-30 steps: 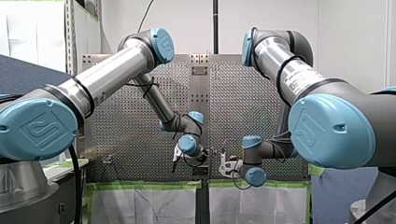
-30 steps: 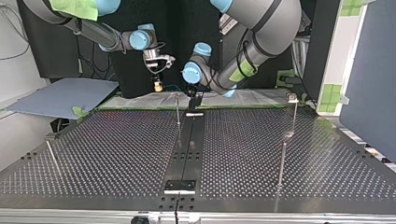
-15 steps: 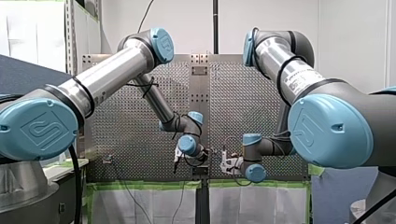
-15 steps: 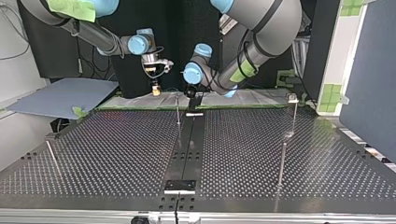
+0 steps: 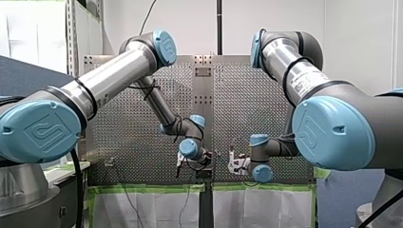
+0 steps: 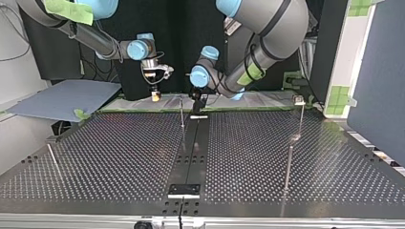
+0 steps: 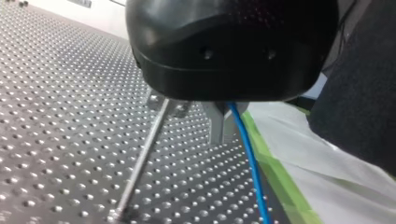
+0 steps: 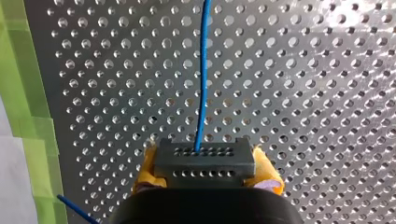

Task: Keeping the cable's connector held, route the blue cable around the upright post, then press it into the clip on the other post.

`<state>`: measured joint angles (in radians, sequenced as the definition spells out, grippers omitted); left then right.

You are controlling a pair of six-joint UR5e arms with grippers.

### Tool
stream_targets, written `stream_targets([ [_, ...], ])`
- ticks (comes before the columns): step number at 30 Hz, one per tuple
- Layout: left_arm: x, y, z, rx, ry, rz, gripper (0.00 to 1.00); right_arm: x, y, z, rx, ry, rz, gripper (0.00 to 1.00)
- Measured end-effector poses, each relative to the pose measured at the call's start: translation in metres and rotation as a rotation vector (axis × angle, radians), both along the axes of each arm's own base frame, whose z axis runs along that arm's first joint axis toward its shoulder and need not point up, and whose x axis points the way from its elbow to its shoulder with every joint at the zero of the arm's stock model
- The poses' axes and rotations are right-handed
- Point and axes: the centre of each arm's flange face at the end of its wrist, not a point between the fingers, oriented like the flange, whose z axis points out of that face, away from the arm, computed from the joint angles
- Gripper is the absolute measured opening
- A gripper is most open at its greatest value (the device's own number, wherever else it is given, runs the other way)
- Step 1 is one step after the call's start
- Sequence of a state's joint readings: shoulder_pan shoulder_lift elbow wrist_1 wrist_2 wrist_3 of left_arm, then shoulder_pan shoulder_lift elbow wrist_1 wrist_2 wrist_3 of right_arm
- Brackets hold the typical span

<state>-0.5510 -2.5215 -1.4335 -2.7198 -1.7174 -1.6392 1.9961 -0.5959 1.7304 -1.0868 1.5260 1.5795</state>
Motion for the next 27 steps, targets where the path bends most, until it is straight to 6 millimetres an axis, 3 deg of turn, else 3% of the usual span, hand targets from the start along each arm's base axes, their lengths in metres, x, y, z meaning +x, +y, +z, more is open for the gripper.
stream_targets([
  [18,0.022,-0.009,0.010,-0.108,-0.026,0.005,0.00,-0.011,-0.030,0.010,-0.021,-0.013,-0.033,0.00],
  [27,0.037,0.000,0.010,-0.135,-0.025,0.054,0.00,-0.022,-0.054,0.017,-0.012,0.005,-0.061,0.00],
])
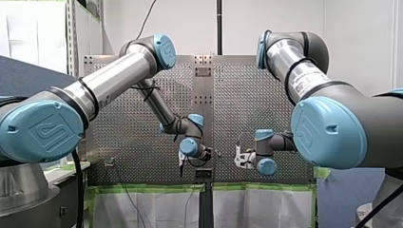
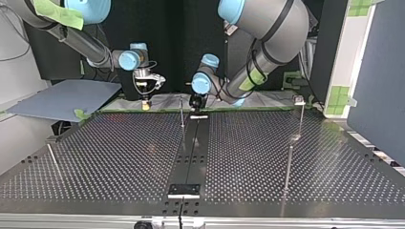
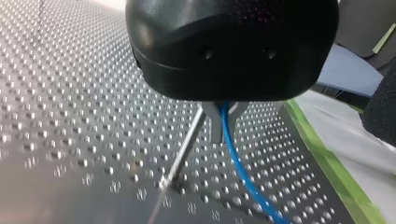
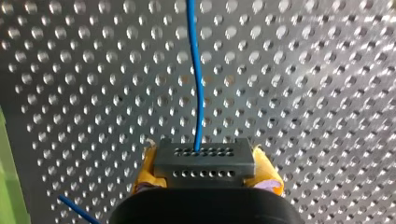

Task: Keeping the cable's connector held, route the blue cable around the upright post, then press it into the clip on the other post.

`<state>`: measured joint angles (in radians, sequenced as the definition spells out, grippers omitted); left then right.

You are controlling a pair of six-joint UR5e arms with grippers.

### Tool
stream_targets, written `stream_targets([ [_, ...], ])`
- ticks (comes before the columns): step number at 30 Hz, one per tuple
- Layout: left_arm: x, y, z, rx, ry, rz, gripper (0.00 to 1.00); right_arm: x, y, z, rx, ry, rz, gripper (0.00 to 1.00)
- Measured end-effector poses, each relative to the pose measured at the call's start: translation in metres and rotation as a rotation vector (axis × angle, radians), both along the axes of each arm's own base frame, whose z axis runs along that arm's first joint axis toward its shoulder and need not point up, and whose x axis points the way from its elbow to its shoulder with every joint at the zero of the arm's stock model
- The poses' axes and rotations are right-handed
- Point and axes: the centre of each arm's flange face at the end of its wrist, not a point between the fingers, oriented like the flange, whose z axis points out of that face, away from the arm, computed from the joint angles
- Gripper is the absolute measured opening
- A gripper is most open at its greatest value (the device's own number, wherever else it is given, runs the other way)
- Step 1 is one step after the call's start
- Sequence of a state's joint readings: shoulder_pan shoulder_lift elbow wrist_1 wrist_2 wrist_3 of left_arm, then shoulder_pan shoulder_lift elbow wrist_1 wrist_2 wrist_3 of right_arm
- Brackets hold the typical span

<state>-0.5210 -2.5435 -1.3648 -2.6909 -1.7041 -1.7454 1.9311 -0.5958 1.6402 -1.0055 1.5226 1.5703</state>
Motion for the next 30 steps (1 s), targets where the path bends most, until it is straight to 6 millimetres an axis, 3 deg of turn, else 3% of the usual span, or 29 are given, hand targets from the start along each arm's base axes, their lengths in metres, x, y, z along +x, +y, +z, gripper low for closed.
stream_targets([
  [8,0.010,0.003,-0.020,-0.008,0.012,-0.005,0.00,-0.018,-0.012,0.000,0.006,0.001,-0.033,0.00],
  [20,0.028,0.024,-0.020,-0.015,0.034,0.026,0.00,-0.035,-0.026,0.002,0.004,-0.023,-0.066,0.00],
  [30,0.033,0.048,-0.021,0.093,0.067,0.111,0.00,-0.052,-0.035,0.002,0.003,-0.026,-0.111,0.00],
])
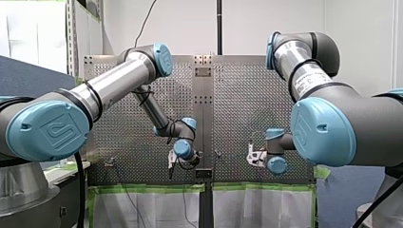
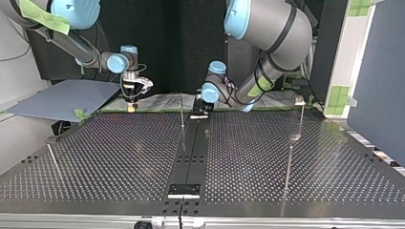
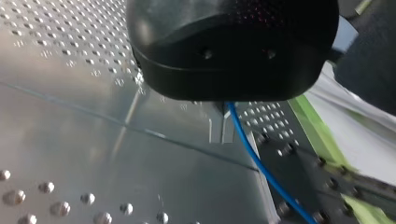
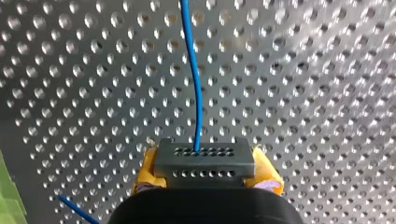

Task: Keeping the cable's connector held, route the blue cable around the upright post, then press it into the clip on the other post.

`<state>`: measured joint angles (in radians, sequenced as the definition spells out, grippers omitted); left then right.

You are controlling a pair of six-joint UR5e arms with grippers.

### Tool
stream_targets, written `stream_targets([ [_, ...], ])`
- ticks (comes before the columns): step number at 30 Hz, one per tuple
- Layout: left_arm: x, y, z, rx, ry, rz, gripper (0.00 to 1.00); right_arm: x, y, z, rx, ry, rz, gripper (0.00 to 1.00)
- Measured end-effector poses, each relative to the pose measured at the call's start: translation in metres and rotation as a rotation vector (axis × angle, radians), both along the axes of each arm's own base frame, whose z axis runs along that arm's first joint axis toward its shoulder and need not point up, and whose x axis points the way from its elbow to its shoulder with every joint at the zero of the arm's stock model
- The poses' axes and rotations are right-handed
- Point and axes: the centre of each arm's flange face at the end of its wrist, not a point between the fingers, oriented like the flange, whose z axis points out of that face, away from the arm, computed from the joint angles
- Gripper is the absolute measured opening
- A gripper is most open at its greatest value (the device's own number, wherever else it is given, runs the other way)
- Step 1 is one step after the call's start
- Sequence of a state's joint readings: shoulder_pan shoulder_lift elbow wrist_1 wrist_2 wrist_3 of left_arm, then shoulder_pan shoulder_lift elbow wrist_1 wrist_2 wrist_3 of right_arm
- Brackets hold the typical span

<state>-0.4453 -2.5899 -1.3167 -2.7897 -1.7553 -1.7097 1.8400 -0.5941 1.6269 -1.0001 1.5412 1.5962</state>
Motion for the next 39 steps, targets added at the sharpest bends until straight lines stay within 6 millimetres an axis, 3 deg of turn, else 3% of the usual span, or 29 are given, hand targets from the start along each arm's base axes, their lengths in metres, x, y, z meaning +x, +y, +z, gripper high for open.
stream_targets([
  [10,0.000,-0.003,0.001,0.008,-0.011,-0.019,0.00,-0.006,-0.002,-0.001,0.002,0.000,-0.014,0.00],
  [22,0.002,0.008,0.002,0.092,-0.030,0.045,0.00,-0.006,-0.002,-0.003,0.003,-0.003,-0.011,0.00],
  [23,0.002,0.008,0.002,0.095,-0.031,0.051,0.05,-0.006,-0.002,-0.003,0.002,-0.004,-0.011,0.00],
  [27,0.004,0.010,0.002,0.104,-0.040,0.071,0.05,-0.006,-0.003,-0.003,0.000,-0.009,-0.009,0.00],
  [28,0.004,0.010,0.002,0.103,-0.041,0.070,0.10,-0.006,-0.003,-0.003,-0.001,-0.010,-0.008,0.00],
  [29,0.004,0.010,0.002,0.102,-0.042,0.068,0.26,-0.006,-0.003,-0.004,-0.001,-0.010,-0.006,0.00],
  [30,0.004,0.009,0.002,0.101,-0.042,0.064,0.26,-0.006,-0.003,-0.004,-0.001,-0.010,-0.004,0.00],
  [32,0.004,0.008,0.002,0.100,-0.043,0.055,0.66,-0.005,-0.002,-0.004,-0.001,-0.011,0.000,0.00],
  [33,0.004,0.008,0.002,0.101,-0.041,0.047,0.66,-0.005,-0.002,-0.004,-0.001,-0.011,0.001,0.00],
  [34,0.003,0.007,0.002,0.100,-0.039,0.040,0.95,-0.005,-0.002,-0.005,0.000,-0.011,0.002,0.00],
  [35,0.003,0.007,0.002,0.100,-0.036,0.034,1.00,-0.005,-0.002,-0.005,0.001,-0.012,0.003,0.00],
  [39,-0.001,0.005,0.000,0.103,-0.011,0.002,1.00,-0.005,-0.002,-0.006,0.003,-0.014,0.005,0.00],
])
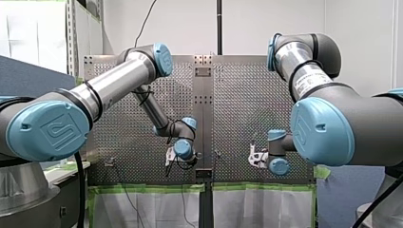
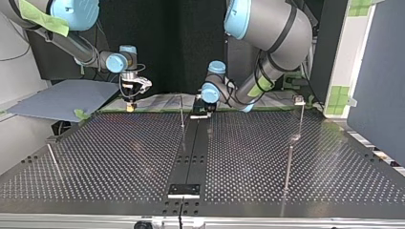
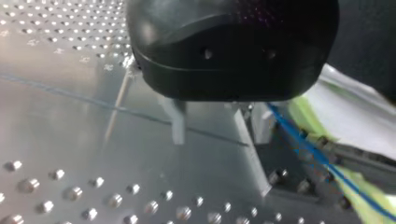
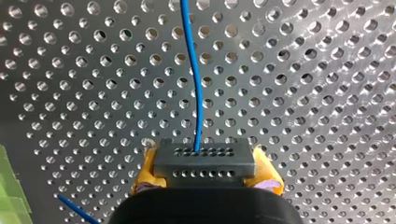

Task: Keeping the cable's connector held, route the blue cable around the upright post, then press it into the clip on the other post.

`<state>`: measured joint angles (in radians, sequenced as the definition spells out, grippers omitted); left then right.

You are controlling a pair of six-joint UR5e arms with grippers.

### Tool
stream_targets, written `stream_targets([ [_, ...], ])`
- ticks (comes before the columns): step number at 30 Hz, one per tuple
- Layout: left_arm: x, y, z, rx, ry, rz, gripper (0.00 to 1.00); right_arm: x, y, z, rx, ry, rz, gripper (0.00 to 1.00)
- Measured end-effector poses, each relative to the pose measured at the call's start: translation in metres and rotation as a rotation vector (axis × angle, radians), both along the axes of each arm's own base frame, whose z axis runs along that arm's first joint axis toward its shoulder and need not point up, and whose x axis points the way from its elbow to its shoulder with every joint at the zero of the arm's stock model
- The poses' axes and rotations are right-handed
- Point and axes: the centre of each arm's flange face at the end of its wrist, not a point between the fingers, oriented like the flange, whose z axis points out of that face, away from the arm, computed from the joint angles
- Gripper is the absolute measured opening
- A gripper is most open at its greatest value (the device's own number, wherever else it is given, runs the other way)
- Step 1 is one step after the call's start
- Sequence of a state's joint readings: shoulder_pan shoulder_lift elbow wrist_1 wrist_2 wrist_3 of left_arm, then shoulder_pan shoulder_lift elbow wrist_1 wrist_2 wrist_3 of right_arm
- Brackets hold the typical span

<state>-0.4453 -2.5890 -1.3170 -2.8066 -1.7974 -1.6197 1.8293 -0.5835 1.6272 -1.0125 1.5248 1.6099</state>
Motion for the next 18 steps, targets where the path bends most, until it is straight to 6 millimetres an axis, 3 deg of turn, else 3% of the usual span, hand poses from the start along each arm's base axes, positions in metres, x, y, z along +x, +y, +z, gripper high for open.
stream_targets([
  [14,-0.012,-0.005,-0.002,-0.010,0.075,-0.091,1.00,-0.002,0.000,-0.002,0.008,-0.010,0.000,0.00],
  [18,-0.017,-0.007,0.008,-0.061,0.069,-0.111,1.00,-0.003,-0.001,-0.002,0.009,-0.010,-0.002,0.00],
])
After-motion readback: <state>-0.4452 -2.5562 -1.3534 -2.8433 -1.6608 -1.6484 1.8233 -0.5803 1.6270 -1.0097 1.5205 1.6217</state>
